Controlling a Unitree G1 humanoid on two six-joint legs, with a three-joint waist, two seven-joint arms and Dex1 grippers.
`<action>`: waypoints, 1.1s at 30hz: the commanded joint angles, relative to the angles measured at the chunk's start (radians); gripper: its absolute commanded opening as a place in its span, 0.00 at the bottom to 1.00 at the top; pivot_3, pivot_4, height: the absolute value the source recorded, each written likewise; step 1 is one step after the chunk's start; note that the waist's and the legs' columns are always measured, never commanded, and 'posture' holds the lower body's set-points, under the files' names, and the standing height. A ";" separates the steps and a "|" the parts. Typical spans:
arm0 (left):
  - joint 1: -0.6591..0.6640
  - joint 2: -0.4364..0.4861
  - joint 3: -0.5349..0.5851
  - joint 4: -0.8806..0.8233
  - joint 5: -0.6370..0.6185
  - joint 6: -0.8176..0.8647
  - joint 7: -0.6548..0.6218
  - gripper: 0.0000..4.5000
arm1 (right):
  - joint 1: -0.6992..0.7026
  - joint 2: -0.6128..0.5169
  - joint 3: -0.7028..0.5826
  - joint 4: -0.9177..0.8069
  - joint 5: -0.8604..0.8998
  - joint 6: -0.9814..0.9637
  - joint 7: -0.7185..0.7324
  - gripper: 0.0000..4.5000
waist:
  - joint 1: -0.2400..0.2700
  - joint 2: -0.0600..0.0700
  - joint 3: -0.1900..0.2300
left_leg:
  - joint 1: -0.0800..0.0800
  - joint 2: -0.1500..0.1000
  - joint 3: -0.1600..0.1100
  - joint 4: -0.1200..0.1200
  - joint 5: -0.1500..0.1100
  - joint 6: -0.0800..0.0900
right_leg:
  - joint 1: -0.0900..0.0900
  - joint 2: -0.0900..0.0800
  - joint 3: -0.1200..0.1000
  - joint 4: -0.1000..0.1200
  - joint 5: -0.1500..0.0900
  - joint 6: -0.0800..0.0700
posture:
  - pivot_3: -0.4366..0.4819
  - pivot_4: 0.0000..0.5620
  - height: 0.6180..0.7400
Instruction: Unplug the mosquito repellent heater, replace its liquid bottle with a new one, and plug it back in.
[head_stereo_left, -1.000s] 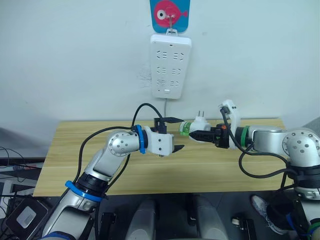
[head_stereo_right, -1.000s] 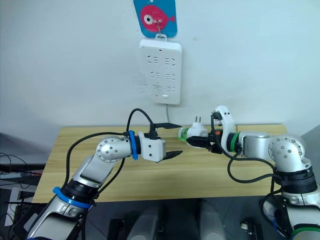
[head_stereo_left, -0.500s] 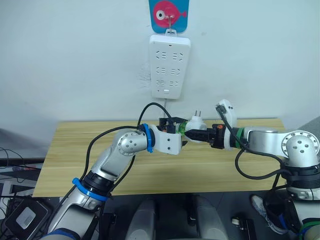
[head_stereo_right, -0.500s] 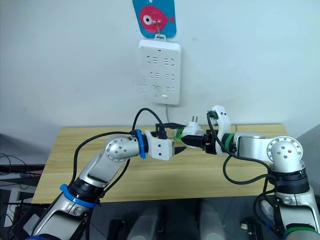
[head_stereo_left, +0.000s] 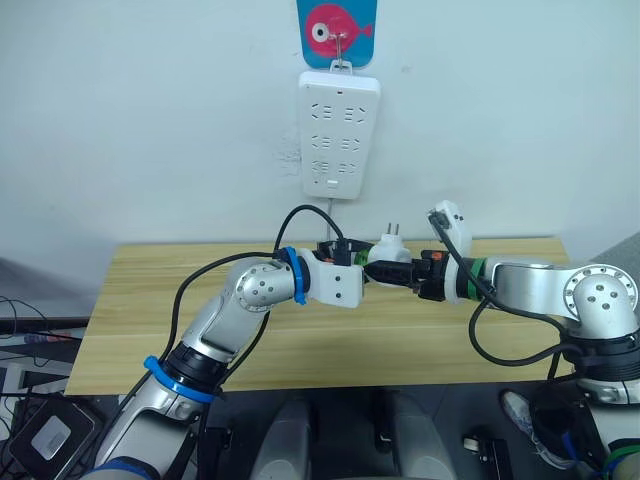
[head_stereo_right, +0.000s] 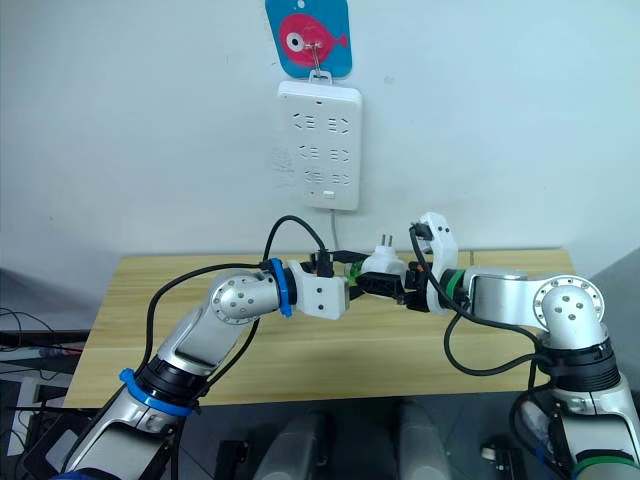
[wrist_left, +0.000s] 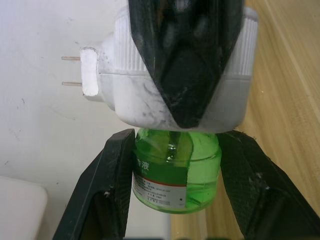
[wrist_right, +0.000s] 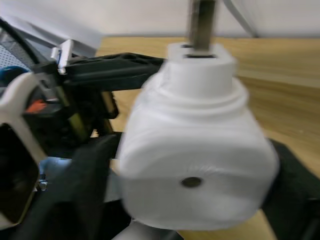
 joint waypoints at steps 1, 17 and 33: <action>0.030 -0.056 0.045 0.008 -0.086 0.074 0.032 0.49 | 0.030 -0.018 -0.032 -0.164 -0.215 -0.125 0.144 1.00 | 0.001 -0.001 0.000 | 0.000 0.000 0.000 0.000 0.000 0.000 | 0.000 0.000 0.000 0.000 0.000 0.000 | 0.51 0.39 1.00; 0.072 -0.299 0.216 -0.065 -0.498 0.376 0.111 0.49 | 0.189 0.241 0.044 -0.312 -0.744 -0.456 0.281 1.00 | -0.010 -0.002 -0.004 | 0.002 0.001 0.001 0.001 0.000 0.000 | 0.000 0.003 0.001 0.002 0.000 0.000 | 0.44 0.42 1.00; 0.082 -0.296 0.204 -0.115 -0.547 0.425 0.129 0.49 | 0.141 0.358 0.041 -0.240 -0.918 -0.483 0.360 0.71 | -0.017 -0.002 -0.005 | 0.002 0.001 0.001 0.000 0.000 0.000 | 0.000 0.003 0.001 0.001 0.000 0.000 | 0.46 0.42 1.00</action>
